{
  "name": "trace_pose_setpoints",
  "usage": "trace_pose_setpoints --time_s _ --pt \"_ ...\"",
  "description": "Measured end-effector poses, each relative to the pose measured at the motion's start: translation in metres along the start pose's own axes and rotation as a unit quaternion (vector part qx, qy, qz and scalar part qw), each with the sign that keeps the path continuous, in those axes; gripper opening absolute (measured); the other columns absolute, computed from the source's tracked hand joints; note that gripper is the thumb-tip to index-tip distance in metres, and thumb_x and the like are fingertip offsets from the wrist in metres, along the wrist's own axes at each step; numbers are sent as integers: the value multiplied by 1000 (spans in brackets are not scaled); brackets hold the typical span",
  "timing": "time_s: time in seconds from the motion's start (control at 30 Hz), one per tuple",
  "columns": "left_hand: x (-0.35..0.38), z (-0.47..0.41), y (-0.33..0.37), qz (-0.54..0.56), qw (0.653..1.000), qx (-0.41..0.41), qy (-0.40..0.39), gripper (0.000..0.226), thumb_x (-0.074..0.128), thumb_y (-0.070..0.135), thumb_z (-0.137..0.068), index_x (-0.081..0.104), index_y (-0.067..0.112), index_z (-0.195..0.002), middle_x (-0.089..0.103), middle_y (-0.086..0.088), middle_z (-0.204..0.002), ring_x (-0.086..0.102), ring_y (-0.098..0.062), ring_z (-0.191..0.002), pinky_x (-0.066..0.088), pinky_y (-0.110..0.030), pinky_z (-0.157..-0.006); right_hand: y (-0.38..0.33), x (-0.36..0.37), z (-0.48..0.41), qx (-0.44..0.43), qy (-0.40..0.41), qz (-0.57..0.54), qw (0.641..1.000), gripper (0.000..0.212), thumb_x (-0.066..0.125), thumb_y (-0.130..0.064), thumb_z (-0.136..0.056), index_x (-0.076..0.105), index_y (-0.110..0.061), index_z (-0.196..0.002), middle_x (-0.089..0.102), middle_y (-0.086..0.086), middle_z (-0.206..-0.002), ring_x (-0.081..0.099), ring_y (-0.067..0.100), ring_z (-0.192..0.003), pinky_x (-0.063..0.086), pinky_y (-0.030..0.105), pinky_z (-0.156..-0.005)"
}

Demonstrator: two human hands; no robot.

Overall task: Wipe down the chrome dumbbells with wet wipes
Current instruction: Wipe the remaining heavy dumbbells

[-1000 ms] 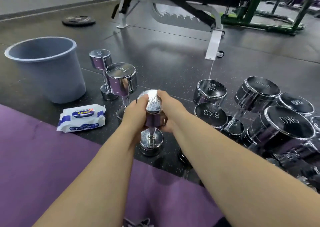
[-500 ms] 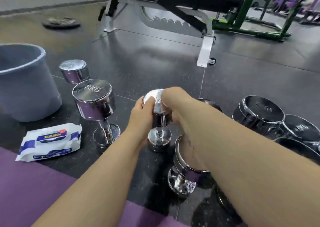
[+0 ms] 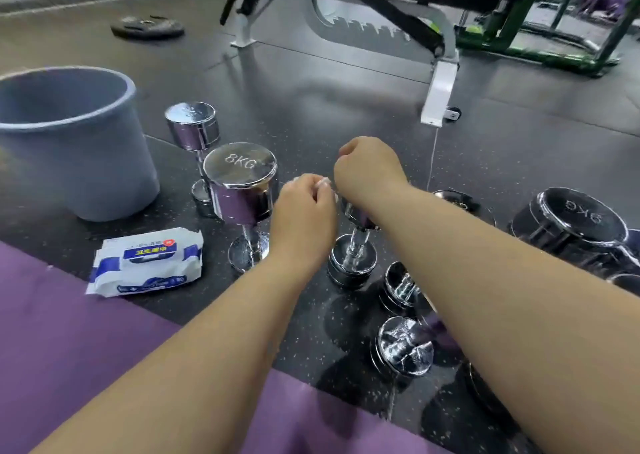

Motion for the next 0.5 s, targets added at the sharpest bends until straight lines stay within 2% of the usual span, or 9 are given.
trace_pose_setpoints --time_s 0.07,0.13,0.17,0.2,0.27,0.33,0.4,0.47,0.5 --pt "-47 -6 9 3 994 68 81 19 48 22 -95 66 16 -90 62 -1 -93 57 -25 -95 40 -29 -78 -24 15 1 -31 -32 13 999 25 41 -8 -97 62 -3 -111 60 22 -120 56 35 -113 42 34 -85" --pt "-100 -19 12 -18 982 96 162 17 50 19 -93 66 18 -96 53 1 -97 54 -21 -93 35 -24 -79 -47 39 7 -23 -60 -37 997 26 38 -15 -100 56 -7 -84 54 24 -104 51 35 -97 38 34 -80" --pt "-119 -28 11 -57 977 92 184 19 49 18 -93 66 15 -99 52 -3 -101 50 -20 -95 31 -23 -79 -57 53 10 -22 -80 -52 995 30 36 -23 -102 53 -8 -82 50 22 -102 48 34 -94 37 34 -79" --pt "-129 -37 8 -107 974 84 178 20 48 20 -94 65 12 -99 54 -9 -104 48 -22 -97 30 -25 -80 -64 64 12 -15 -97 -73 993 32 37 -31 -102 56 -7 -93 51 21 -105 50 34 -97 39 34 -81" --pt "-128 -56 -23 -152 985 -14 82 32 45 34 -96 62 7 -95 59 -19 -111 51 -31 -105 38 -32 -87 -69 88 11 16 -100 -133 986 48 45 -45 -98 50 -8 -129 54 17 -123 54 36 -112 45 37 -94" --pt "-108 -59 -57 -77 984 -149 -52 69 41 63 -86 64 3 -109 64 -17 -120 58 -35 -112 46 -42 -100 -66 98 10 65 -97 -181 977 64 53 -54 -90 42 -12 -138 57 10 -128 56 35 -117 48 44 -99" --pt "-92 -66 -83 -4 978 -193 -83 100 32 81 -62 64 4 -118 67 -19 -119 62 -37 -111 48 -49 -101 -59 101 5 85 -103 -205 970 55 55 -57 -85 51 -21 -127 61 5 -118 60 33 -111 51 49 -95" --pt "-77 -70 -91 41 975 -191 -105 106 29 82 -57 63 5 -121 67 -19 -119 63 -38 -111 48 -51 -101 -53 99 2 75 -114 -230 964 26 54 -53 -89 58 -30 -99 65 3 -104 65 31 -101 55 49 -89" --pt "-78 -60 -85 80 969 -203 -114 98 33 81 -63 62 5 -119 68 -19 -116 65 -37 -108 50 -52 -99 -50 101 2 76 -121 -264 954 21 54 -50 -91 58 -30 -94 68 5 -101 69 30 -95 58 49 -83"
Point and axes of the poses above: each hand's wrist, its own z-axis away from the middle knuckle, its own x-axis out of the palm, y = z × x, the point moved 7 cm from there along -z, towards the middle knuckle
